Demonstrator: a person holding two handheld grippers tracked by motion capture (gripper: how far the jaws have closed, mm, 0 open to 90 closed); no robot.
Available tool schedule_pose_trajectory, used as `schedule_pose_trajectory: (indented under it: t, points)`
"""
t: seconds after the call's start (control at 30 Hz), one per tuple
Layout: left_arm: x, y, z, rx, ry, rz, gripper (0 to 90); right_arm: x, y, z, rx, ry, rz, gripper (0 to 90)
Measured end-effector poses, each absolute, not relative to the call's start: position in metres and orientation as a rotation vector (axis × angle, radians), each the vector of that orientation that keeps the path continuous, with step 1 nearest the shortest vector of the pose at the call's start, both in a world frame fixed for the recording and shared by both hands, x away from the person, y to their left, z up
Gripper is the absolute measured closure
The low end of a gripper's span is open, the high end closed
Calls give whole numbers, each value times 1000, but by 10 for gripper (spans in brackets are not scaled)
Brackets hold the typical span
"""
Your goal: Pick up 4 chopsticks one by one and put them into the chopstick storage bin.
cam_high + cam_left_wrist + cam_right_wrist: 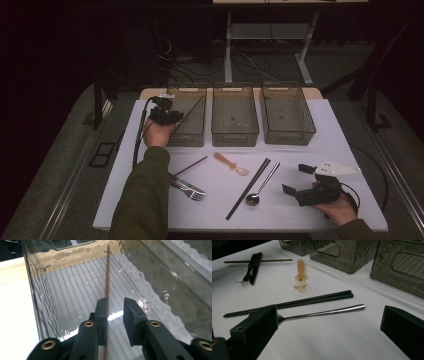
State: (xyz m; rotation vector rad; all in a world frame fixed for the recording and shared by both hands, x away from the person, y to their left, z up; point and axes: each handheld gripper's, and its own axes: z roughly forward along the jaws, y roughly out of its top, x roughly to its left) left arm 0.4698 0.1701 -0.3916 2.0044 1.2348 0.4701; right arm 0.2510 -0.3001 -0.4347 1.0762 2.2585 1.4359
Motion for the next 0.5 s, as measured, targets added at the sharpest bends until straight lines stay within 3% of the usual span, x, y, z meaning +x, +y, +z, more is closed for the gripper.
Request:
schedule_pose_trajectory:
  t: [0.5]
  points:
    - [443, 170, -369, 1994, 1066, 394, 509, 251, -299, -435, 1076, 2264, 1425, 12]
